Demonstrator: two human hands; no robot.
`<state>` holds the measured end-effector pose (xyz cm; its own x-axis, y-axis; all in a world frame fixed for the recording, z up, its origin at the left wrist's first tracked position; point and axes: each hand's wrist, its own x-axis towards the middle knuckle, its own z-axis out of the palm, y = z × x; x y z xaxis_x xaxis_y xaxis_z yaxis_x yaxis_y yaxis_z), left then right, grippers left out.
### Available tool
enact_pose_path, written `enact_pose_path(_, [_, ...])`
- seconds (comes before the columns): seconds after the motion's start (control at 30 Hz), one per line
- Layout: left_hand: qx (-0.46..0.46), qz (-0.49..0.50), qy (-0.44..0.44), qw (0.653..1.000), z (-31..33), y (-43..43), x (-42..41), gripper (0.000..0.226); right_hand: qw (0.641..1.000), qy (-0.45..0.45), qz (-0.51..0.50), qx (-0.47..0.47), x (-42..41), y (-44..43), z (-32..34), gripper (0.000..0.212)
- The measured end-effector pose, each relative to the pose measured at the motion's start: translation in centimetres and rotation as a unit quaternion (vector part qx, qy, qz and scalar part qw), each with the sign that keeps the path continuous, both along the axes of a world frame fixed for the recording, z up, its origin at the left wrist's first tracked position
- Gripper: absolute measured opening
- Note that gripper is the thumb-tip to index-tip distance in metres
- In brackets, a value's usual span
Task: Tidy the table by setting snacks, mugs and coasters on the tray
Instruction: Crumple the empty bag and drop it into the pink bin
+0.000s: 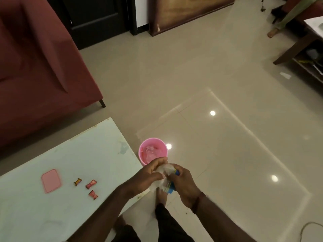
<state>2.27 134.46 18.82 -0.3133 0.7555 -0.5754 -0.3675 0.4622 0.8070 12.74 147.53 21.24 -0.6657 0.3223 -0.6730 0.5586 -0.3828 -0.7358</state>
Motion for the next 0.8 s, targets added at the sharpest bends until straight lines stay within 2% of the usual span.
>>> enact_pose_path(0.07, [-0.049, 0.027, 0.098, 0.994, -2.6, 1.8, -0.3, 0.041, 0.998, -0.013, 0.022, 0.061, -1.9, 2.2, -3.4, 0.023])
enact_pose_path(0.17, [-0.097, 0.065, 0.224, 0.968, -6.8, 4.0, -1.1, 0.041, 0.989, -0.049, 0.048, 0.128, -5.0, 3.9, -8.9, 0.034])
enact_pose_path(0.23, [-0.128, 0.074, 0.277, 0.949, -10.3, 5.1, -2.0, 0.042, 0.976, -0.076, 0.072, 0.188, -7.0, 4.8, -13.0, 0.031])
enact_pose_path(0.37, [-0.197, 0.086, 0.314, 0.925, -18.4, 6.9, -4.2, 0.045, 0.942, -0.109, 0.121, 0.293, -10.2, 6.0, -22.1, 0.027])
enact_pose_path(0.5, [-0.235, 0.063, 0.339, 0.909, -26.4, 8.2, -6.1, 0.045, 0.922, -0.126, 0.125, 0.343, -11.8, 6.4, -31.2, 0.023])
enact_pose_path(0.57, [-0.248, 0.06, 0.334, 0.907, -30.1, 8.8, -6.7, 0.041, 0.907, -0.139, 0.15, 0.368, -12.3, 6.7, -35.6, 0.017])
enact_pose_path(0.63, [-0.246, 0.056, 0.3, 0.92, -33.4, 9.3, -7.2, 0.041, 0.906, -0.143, 0.157, 0.365, -12.6, 7.0, -39.1, 0.018])
enact_pose_path(0.73, [-0.251, -0.05, 0.291, 0.922, -37.7, 9.5, -6.9, 0.058, 0.895, -0.151, 0.198, 0.369, -12.5, 7.4, -43.5, 0.03])
enact_pose_path(0.8, [-0.283, -0.168, 0.314, 0.891, -39.3, 9.3, -6.4, 0.068, 0.885, -0.168, 0.281, 0.332, -12.0, 7.8, -45.2, 0.048])
